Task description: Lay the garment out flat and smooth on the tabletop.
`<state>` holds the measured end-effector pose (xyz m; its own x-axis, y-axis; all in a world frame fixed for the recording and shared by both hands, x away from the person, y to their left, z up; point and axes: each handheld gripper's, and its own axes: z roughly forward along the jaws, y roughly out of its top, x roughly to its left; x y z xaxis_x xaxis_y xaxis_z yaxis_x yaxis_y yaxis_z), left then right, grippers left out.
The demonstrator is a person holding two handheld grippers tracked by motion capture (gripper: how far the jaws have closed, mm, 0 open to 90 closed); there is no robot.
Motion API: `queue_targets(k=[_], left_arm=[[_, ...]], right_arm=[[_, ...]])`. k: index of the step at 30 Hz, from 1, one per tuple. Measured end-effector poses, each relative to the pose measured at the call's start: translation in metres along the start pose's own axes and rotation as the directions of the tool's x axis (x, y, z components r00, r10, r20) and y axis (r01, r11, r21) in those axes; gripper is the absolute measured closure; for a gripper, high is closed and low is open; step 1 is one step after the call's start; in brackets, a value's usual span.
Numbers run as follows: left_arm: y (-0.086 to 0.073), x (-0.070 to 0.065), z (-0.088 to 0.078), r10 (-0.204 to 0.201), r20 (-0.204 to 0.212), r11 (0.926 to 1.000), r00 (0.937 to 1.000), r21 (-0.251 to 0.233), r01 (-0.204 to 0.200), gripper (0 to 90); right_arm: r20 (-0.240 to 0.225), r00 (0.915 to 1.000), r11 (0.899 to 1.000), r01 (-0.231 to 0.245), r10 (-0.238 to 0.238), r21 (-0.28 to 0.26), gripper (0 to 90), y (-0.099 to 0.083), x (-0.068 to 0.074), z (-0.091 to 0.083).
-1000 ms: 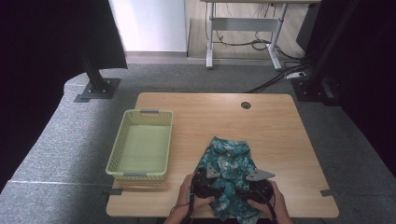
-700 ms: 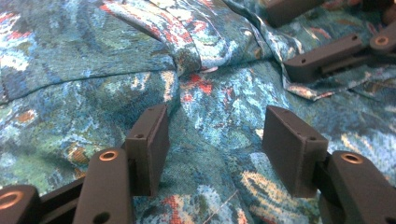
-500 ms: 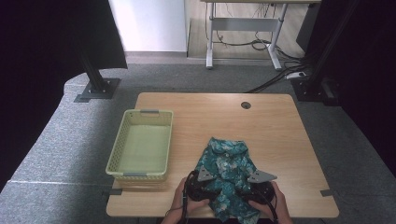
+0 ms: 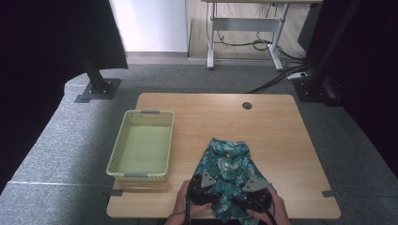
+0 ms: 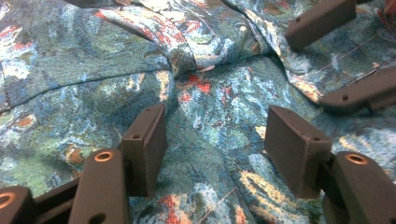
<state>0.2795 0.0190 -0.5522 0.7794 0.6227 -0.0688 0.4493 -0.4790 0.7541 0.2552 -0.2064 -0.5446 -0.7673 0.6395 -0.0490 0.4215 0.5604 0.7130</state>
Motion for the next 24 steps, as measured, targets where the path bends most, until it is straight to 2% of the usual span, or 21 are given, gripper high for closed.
queue_targets(k=[2, 6, 10, 13, 17, 24], left_arm=[[0.0, 0.001, 0.0, -0.002, 0.004, 1.0, 1.0, -0.003, 0.002, 38.9], [-0.001, 0.002, 0.0, -0.006, 0.016, 1.0, 0.9999, -0.006, 0.006, 38.9], [-0.001, 0.003, -0.001, -0.005, 0.018, 0.9999, 0.9998, -0.009, 0.005, 38.9], [-0.001, 0.003, -0.001, -0.01, 0.022, 0.9999, 0.9997, -0.01, 0.01, 38.2], [-0.002, 0.004, -0.001, -0.02, 0.03, 0.9997, 0.9993, -0.016, 0.02, 38.1], [-0.002, 0.004, -0.001, -0.015, 0.031, 0.9998, 0.9994, -0.015, 0.015, 38.1]], right_arm=[[-0.008, 1.0, 1.0, 0.005, -0.005, 0.019, 44.4, -0.001, 0.001, 0.002], [0.001, 0.9999, 0.999, -0.014, 0.014, 0.032, 62.3, 0.0, -0.001, 0.001], [0.019, 0.9986, 0.998, -0.051, 0.05, 0.032, 76.1, 0.0, -0.006, -0.001], [0.038, 0.9975, 0.998, -0.061, 0.06, 0.021, 87.1, -0.001, -0.009, -0.005], [0.068, 0.9955, 0.998, -0.065, 0.066, -0.013, 88.7, 0.001, -0.011, -0.014], [0.077, 0.9925, 0.993, -0.088, 0.094, -0.083, 88.9, 0.0, -0.017, -0.028]])
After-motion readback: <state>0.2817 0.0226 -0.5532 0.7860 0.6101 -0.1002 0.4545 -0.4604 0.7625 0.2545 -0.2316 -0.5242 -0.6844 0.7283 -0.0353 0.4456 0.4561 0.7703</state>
